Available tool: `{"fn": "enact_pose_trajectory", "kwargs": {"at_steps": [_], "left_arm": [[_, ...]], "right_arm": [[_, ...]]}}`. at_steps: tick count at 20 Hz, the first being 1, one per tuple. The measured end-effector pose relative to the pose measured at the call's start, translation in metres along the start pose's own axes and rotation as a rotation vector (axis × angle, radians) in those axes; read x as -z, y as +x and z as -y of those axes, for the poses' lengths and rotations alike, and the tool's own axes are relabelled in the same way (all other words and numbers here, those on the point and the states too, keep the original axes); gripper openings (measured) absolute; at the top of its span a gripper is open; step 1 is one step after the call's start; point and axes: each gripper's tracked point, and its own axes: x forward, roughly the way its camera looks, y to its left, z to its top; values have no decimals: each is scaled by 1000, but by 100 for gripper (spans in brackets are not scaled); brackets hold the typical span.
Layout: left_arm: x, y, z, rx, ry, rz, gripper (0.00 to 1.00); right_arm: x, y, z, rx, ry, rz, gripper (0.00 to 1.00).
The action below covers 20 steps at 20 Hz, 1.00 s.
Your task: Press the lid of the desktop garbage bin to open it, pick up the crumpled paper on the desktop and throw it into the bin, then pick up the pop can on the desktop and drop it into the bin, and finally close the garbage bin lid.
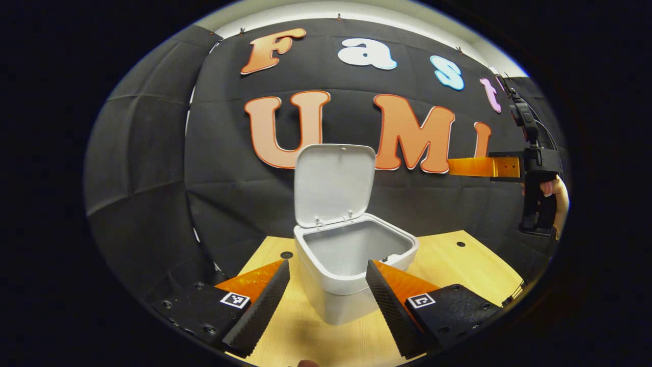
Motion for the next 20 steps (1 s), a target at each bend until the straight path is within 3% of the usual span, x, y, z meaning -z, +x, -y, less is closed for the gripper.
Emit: {"fn": "enact_pose_trajectory", "kwargs": {"at_steps": [15,17,20], "left_arm": [[29,45,167,316,3,-45,96],[41,54,183,346,17,-50,96],[74,63,206,389,59,-85,96]], "right_arm": [[23,-81,126,229,10,-22,96],[29,-87,134,243,20,-30,100],[37,-96,146,258,37,-40,96]]}}
